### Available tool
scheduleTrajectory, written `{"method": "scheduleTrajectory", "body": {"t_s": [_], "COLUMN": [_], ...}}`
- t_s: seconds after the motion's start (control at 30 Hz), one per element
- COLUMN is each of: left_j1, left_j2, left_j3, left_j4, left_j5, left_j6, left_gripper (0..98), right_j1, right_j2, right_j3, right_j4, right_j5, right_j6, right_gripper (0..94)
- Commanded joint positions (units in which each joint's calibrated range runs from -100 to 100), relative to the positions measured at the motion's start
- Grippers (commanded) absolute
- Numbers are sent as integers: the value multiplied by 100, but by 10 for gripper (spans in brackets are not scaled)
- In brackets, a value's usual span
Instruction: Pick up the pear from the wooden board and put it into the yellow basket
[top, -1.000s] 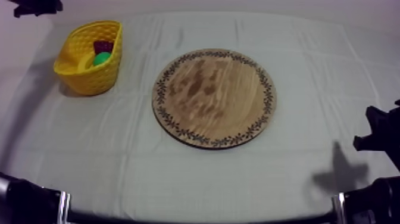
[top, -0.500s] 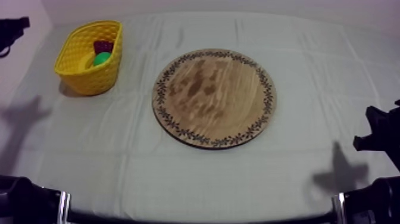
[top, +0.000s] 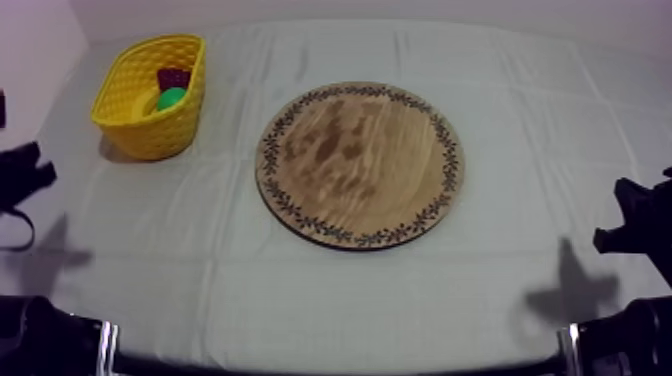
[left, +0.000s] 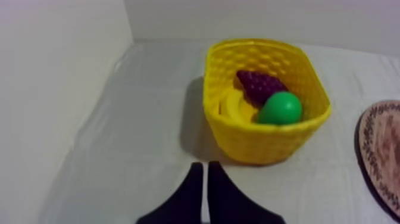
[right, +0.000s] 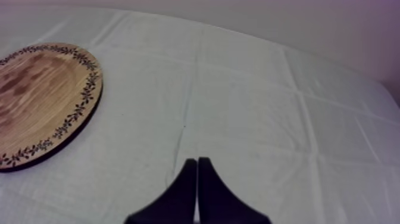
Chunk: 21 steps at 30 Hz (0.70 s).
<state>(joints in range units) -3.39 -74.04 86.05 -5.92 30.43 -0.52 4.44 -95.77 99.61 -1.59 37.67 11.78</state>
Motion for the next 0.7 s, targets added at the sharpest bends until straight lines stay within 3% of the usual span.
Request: {"method": "scheduleTrajectory", "body": {"t_s": [0.0,0.67], "left_j1": [16,279], "left_j2": [-591,-2489], "left_j3": [544,1165], "left_j4": [49,329], "left_j5": [80,918], "left_j6": [-3,-29], "left_gripper": [1,0], "right_j1": [1,1], "right_j2": [1,1], "right_j3": [5,5], "right_j4": [0,-1], "right_j5": [-1,7], "right_j6": [1,-2], "right_gripper": [5,5]}}
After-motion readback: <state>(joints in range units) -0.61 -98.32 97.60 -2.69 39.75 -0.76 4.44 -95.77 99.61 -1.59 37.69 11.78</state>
